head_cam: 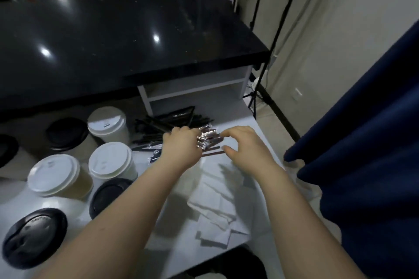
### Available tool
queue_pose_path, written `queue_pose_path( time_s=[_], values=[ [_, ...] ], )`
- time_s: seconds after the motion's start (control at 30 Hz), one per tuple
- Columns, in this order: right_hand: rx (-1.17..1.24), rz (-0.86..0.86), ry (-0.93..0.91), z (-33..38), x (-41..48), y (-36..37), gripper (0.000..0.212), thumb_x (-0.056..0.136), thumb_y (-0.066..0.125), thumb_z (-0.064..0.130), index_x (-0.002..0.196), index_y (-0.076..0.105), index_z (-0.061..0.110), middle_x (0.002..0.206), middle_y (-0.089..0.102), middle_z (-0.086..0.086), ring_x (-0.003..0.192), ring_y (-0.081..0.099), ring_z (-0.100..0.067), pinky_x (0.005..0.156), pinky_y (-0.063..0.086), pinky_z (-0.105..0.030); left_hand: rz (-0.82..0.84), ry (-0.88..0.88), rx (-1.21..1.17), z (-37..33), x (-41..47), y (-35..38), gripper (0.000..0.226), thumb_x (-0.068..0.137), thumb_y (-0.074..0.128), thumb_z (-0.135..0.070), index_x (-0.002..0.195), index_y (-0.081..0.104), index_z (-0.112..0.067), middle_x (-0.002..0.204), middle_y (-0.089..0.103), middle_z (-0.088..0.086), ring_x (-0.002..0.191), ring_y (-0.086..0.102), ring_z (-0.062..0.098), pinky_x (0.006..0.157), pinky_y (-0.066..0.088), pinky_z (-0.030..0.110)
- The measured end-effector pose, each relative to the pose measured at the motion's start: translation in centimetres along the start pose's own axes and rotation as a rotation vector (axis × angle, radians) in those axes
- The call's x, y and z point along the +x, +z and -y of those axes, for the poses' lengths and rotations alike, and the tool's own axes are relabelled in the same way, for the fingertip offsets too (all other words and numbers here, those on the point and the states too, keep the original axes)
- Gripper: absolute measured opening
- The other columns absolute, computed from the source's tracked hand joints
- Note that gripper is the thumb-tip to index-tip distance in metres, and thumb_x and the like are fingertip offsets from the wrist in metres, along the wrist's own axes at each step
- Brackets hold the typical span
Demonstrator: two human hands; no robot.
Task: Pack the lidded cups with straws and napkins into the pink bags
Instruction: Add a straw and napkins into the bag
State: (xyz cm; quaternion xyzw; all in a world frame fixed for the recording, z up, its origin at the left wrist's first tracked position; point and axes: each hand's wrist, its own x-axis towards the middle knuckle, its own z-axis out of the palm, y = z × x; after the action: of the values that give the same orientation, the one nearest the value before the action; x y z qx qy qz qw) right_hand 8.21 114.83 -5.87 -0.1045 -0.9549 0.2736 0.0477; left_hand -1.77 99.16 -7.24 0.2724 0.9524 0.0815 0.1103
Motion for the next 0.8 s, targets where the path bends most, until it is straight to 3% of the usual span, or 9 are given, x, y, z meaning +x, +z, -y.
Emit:
queue_pose_path(
  time_s=[0.33, 0.57, 0.7, 0.8],
  values=[
    [-0.081, 0.348, -0.298, -3.1, 9.4, 5.2, 0.034, 0.086, 0.063, 0.018, 0.120, 0.064, 0.025, 0.120, 0.059, 0.001, 0.116, 0.044, -0.026, 0.095, 0.041, -0.035, 0.004, -0.405, -0.023, 1.8, 2.7, 2.6, 0.051, 0.086, 0.055, -0.023, 0.137, 0.046, -0.026, 0.130, 0.051, 0.005, 0.124, 0.043, 0.029, 0.100, 0.037, 0.044],
    [-0.264, 0.407, -0.475, -1.2, 14.6, 8.0, 0.050, 0.091, 0.046, 0.014, 0.138, 0.046, 0.029, 0.144, 0.043, -0.001, 0.129, 0.031, -0.034, 0.101, 0.029, -0.042, -0.062, -0.529, -0.100, 2.4, 1.7, 3.3, 0.062, 0.076, 0.069, -0.049, 0.133, 0.050, -0.033, 0.127, 0.053, -0.001, 0.122, 0.043, 0.026, 0.098, 0.038, 0.042],
    [-0.320, 0.408, -0.492, -0.8, 15.5, 9.4, 0.036, 0.092, 0.050, 0.013, 0.126, 0.056, 0.026, 0.132, 0.053, -0.001, 0.140, 0.020, -0.035, 0.106, 0.026, -0.049, -0.145, -0.545, -0.106, 2.5, 0.7, 3.8, 0.054, 0.080, 0.066, -0.047, 0.131, 0.052, -0.033, 0.123, 0.056, -0.003, 0.119, 0.046, 0.025, 0.095, 0.041, 0.041],
    [-0.322, 0.336, -0.515, -1.6, 15.5, 9.5, 0.021, 0.095, 0.051, 0.020, 0.111, 0.064, 0.022, 0.120, 0.059, -0.001, 0.133, 0.028, -0.034, 0.105, 0.024, -0.046, -0.204, -0.537, -0.146, 3.1, 0.4, 3.4, 0.050, 0.083, 0.065, -0.044, 0.130, 0.054, -0.034, 0.124, 0.057, -0.002, 0.119, 0.045, 0.025, 0.097, 0.040, 0.042]
  ],
)
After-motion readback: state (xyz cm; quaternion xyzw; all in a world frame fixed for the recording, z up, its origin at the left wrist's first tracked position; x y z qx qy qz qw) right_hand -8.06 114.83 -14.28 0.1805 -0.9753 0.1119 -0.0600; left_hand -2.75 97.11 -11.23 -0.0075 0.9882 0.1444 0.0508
